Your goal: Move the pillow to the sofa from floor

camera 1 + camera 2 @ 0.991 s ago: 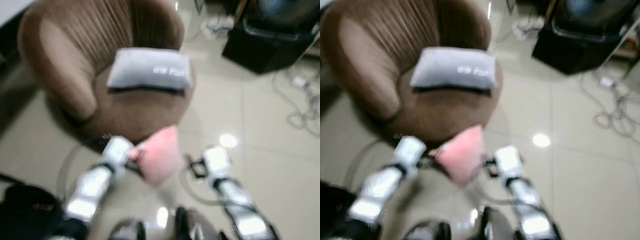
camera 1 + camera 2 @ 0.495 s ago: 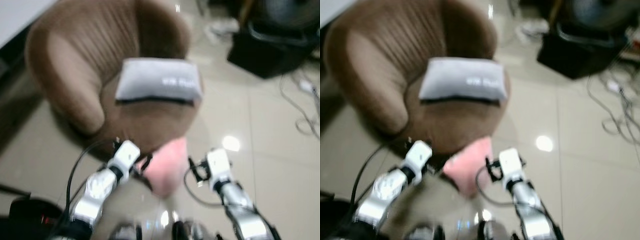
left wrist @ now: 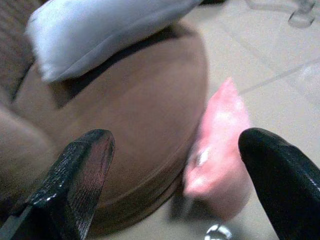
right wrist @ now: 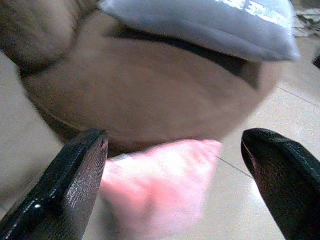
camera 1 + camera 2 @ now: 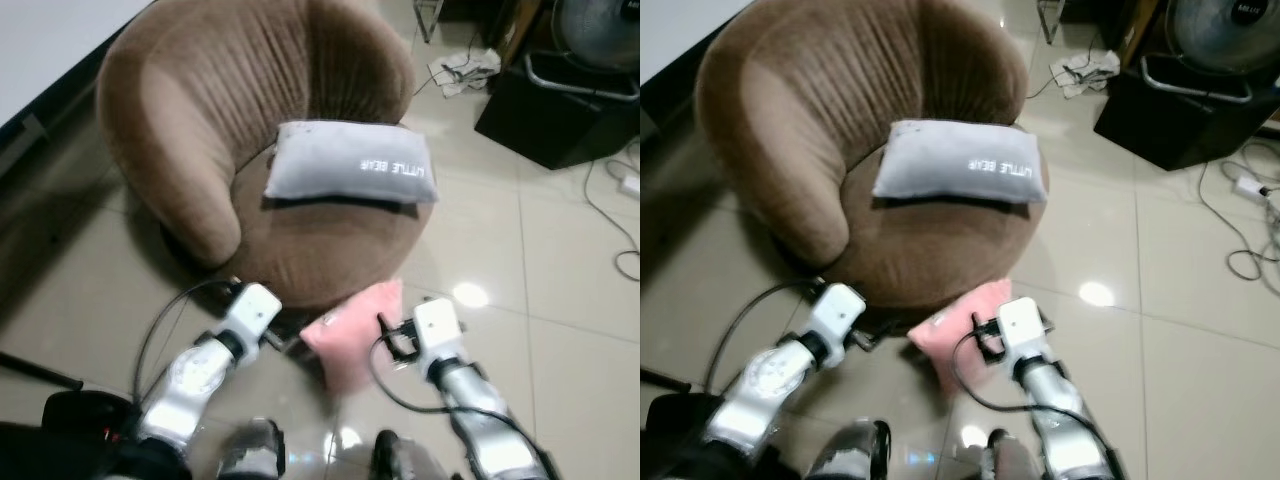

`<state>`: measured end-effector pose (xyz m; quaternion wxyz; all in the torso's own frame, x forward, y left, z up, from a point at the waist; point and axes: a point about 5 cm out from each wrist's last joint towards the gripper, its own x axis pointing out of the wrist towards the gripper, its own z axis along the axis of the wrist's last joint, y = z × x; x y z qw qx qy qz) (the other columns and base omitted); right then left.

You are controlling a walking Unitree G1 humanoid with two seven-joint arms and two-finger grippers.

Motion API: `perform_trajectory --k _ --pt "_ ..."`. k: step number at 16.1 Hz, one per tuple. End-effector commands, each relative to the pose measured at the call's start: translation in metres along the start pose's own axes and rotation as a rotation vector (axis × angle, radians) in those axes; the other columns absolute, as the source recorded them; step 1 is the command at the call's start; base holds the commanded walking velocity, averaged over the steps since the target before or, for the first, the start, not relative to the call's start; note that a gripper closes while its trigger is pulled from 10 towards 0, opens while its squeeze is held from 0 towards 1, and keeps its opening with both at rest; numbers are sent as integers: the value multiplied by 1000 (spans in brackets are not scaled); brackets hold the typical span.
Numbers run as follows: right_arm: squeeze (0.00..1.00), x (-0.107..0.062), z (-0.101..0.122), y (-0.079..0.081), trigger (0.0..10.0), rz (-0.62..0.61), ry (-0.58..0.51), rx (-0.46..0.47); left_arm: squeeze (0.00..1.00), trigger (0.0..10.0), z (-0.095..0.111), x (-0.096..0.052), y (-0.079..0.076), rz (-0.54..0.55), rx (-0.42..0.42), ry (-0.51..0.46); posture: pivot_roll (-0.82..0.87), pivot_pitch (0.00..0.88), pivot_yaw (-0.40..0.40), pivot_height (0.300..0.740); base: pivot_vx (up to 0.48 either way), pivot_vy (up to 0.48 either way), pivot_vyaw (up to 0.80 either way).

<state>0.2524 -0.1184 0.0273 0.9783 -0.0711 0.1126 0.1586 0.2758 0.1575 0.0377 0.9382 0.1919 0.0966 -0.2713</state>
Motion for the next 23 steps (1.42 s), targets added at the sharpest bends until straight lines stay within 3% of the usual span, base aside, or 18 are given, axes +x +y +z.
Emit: perform_trajectory --k 1,8,9,19,20,23 --pt "90 -4 -5 -3 10000 -5 18 -9 0 10000 -3 -1 -3 4 2 19 81 216 -20 740 0 0 0" --pt "75 -4 -10 1 10000 -10 28 -4 0 10000 -4 0 0 17 51 42 77 222 -15 740 0 0 0" --pt "59 -5 -9 2 10000 -12 25 -6 1000 10000 -3 0 1 23 53 29 77 222 -15 740 0 0 0" --pt "51 -7 4 2 10000 -17 12 -4 1000 10000 -3 1 -7 -39 91 53 74 228 -11 740 0 0 0" --pt "47 -7 4 2 10000 -18 17 -2 0 10000 -3 1 -7 -43 82 54 76 229 -11 740 0 0 0" --pt "47 -7 4 3 10000 -16 4 5 0 10000 -3 2 0 5 94 68 76 227 -9 740 0 0 0"
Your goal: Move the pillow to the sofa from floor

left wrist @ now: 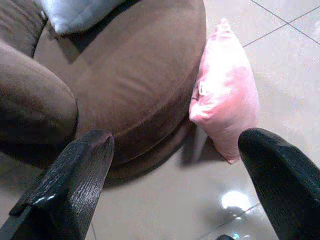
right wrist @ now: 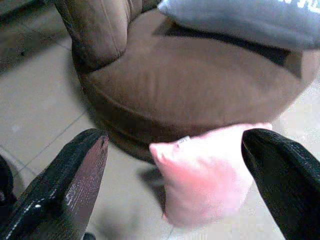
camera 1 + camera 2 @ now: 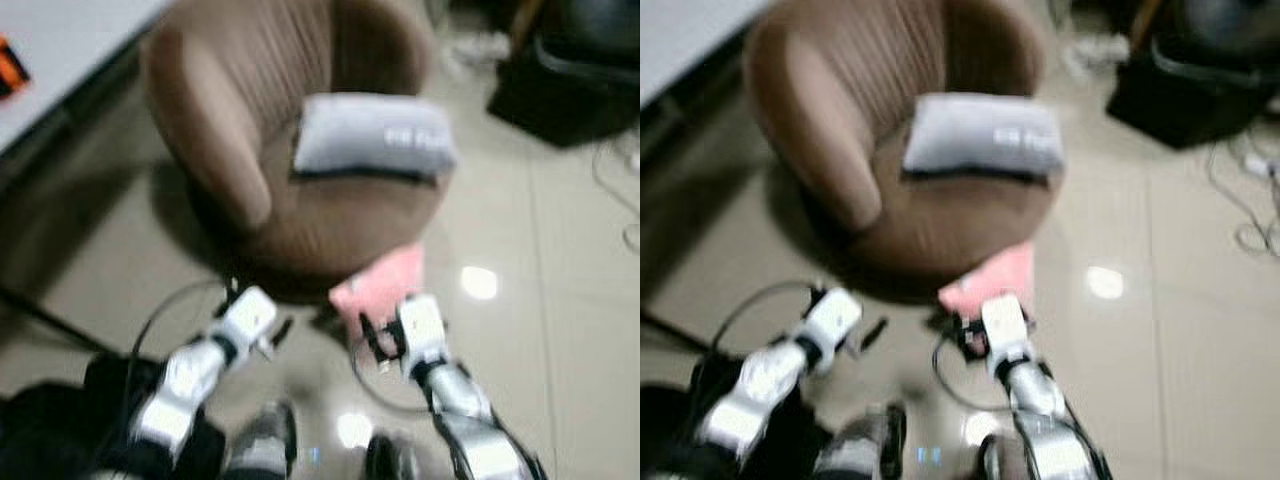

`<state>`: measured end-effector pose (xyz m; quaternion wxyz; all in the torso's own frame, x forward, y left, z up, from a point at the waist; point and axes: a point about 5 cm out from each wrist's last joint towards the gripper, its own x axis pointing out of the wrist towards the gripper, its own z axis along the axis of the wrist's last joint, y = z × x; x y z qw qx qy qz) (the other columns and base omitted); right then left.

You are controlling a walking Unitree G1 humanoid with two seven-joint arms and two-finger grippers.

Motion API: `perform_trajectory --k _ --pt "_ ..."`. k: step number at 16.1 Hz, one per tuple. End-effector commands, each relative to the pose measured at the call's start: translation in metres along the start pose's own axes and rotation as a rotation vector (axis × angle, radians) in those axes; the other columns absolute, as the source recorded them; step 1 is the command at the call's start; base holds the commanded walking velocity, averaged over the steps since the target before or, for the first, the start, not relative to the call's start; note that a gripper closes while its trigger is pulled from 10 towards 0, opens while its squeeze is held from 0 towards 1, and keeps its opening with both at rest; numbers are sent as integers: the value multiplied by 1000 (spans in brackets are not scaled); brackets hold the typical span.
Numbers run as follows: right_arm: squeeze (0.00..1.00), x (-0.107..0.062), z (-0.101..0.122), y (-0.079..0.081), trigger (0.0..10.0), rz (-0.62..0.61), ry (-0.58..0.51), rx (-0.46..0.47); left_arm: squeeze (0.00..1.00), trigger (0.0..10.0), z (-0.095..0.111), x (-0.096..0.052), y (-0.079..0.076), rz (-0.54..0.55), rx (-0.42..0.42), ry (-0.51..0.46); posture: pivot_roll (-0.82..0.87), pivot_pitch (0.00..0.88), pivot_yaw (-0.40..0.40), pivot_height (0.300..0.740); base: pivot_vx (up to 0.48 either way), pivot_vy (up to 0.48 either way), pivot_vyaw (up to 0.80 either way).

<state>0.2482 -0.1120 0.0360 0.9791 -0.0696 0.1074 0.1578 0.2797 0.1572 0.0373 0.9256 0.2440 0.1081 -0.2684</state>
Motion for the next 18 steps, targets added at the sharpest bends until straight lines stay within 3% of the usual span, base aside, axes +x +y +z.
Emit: perform_trajectory --k 1,5,18 --pt "55 -3 -5 -3 10000 -14 17 2 0 10000 -3 -1 -1 7 9 17 76 227 -9 740 0 0 0" --pt "67 -3 -7 -2 10000 -9 42 -11 0 10000 -4 -2 0 20 18 19 80 219 -9 740 0 0 0" --pt "75 -2 -11 -4 10000 -23 44 4 0 10000 -3 -2 -2 8 24 15 82 228 -5 605 0 0 0"
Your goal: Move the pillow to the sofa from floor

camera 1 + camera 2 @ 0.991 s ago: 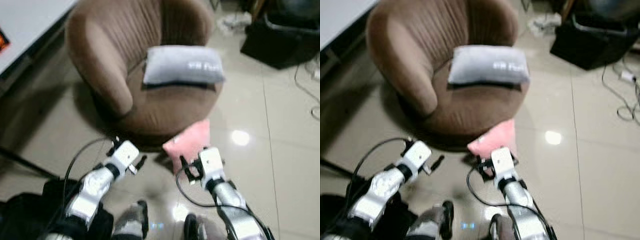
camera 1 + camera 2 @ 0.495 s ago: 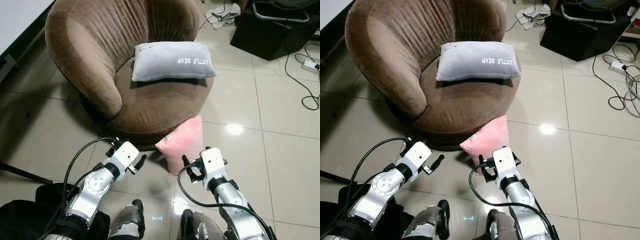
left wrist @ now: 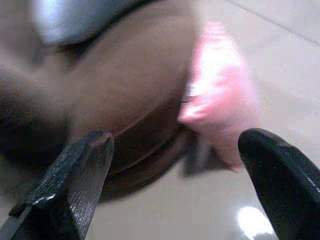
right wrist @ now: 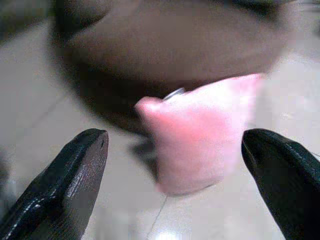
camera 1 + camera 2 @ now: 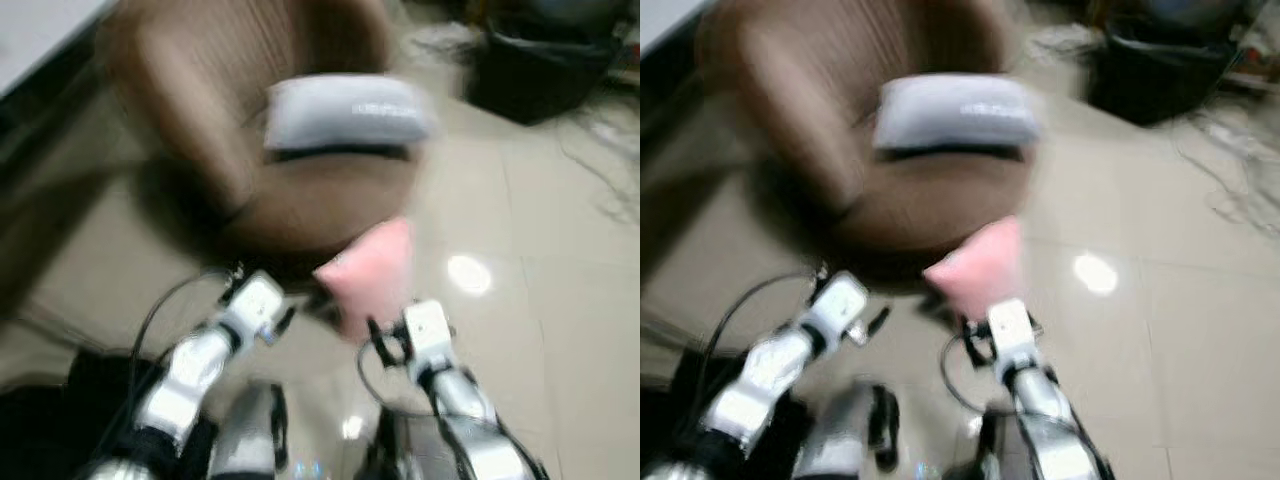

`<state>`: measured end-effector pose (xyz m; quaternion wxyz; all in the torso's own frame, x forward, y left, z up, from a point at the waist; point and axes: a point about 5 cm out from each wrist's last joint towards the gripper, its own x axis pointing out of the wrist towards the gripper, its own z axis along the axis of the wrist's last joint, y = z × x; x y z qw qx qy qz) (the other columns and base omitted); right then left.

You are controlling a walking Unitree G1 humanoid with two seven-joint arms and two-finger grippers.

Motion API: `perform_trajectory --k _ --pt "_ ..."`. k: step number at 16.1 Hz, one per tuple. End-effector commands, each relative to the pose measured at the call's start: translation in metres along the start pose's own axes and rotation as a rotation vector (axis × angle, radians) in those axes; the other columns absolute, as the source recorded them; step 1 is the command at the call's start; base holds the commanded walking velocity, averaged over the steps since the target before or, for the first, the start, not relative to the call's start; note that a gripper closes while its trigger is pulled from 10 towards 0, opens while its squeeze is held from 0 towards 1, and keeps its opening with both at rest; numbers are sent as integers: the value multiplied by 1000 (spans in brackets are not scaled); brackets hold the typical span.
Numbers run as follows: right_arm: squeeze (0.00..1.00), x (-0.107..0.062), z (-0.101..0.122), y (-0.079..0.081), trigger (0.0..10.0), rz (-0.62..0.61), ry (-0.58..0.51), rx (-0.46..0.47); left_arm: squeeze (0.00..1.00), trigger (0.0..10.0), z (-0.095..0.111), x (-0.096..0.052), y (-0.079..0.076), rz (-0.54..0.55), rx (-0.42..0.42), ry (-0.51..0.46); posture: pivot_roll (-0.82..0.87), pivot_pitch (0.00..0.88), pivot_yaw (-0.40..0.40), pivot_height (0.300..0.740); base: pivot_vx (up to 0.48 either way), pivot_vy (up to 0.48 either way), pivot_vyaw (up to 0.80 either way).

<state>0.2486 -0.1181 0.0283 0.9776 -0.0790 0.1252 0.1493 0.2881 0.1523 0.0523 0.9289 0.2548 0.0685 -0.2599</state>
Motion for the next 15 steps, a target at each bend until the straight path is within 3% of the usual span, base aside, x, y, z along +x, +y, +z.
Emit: perform_trajectory --k 1,10,15 --pt "75 -2 -3 1 10000 -9 6 15 0 10000 -18 -8 -9 -31 -12 79 82 228 -6 595 0 0 0" --pt "59 -1 -8 1 10000 -24 29 46 0 10000 -20 -8 -9 -33 1 88 83 236 0 500 0 0 0" --pt "43 -1 -9 2 10000 -22 29 42 0 10000 -15 -8 -12 -76 -7 55 82 236 3 500 381 -225 0"
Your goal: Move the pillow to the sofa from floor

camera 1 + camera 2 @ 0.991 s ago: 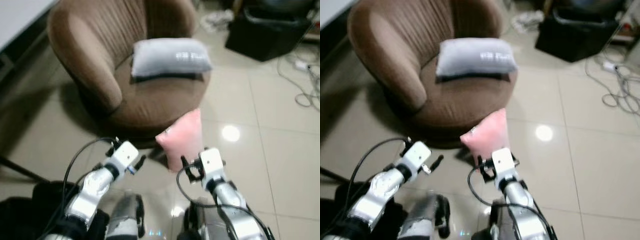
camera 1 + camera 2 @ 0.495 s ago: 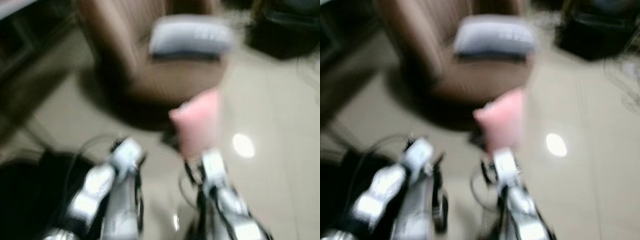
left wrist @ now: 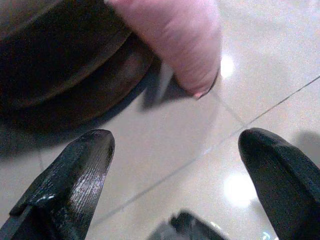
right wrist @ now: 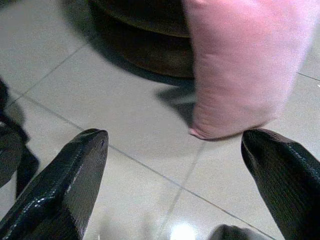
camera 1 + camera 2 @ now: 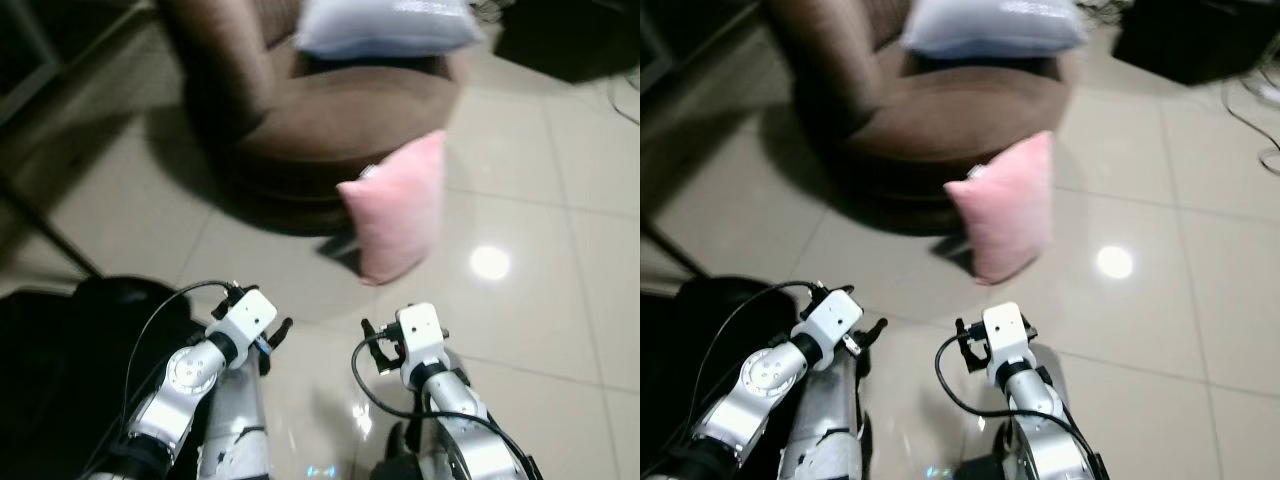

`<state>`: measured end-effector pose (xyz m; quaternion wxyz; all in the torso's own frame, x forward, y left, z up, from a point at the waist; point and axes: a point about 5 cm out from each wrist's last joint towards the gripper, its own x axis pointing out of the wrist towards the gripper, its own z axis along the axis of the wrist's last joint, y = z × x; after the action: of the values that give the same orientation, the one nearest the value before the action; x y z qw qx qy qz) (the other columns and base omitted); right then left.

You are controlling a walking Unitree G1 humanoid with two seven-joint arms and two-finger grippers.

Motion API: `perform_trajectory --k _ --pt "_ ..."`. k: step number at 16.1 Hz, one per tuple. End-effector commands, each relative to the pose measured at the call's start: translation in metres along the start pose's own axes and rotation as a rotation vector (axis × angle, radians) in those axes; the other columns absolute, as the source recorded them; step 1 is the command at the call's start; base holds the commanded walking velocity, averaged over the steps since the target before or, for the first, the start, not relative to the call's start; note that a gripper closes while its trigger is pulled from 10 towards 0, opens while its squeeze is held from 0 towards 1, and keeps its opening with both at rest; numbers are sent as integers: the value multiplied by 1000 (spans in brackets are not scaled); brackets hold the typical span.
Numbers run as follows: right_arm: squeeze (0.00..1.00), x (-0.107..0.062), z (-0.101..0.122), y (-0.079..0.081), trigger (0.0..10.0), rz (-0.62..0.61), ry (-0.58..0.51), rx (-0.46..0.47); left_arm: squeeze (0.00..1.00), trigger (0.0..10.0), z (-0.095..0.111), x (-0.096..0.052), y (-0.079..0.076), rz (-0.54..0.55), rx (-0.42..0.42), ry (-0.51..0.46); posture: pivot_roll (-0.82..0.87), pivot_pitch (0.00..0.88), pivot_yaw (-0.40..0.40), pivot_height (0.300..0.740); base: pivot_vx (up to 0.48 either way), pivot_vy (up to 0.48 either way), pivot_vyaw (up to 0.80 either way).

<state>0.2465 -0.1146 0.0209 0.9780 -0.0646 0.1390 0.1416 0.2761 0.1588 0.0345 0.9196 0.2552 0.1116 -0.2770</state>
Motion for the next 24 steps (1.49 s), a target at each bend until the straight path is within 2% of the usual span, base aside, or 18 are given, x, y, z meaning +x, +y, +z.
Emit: perform_trajectory --k 1,5,8,13,20,24 --pt "43 -2 -3 -2 10000 -11 5 9 0 10000 3 0 -3 -17 12 -19 82 235 3 500 311 -360 0" --pt "47 -1 -3 -1 10000 -4 4 2 0 10000 3 1 -1 -8 16 -4 84 231 2 500 312 -353 0" --pt "47 -1 -4 -1 10000 2 5 -5 0 10000 2 1 0 14 25 -3 86 229 -3 500 406 0 0" --pt "47 0 -6 0 10000 11 7 -9 0 10000 2 0 2 36 -3 -2 91 233 -5 500 0 0 0" --pt "51 -1 -8 0 10000 9 6 -3 0 10000 5 1 5 52 -9 -8 86 239 5 500 458 0 0" --pt "47 -2 -10 -1 10000 3 8 -1 0 10000 4 1 7 76 9 1 85 239 2 500 0 0 0"
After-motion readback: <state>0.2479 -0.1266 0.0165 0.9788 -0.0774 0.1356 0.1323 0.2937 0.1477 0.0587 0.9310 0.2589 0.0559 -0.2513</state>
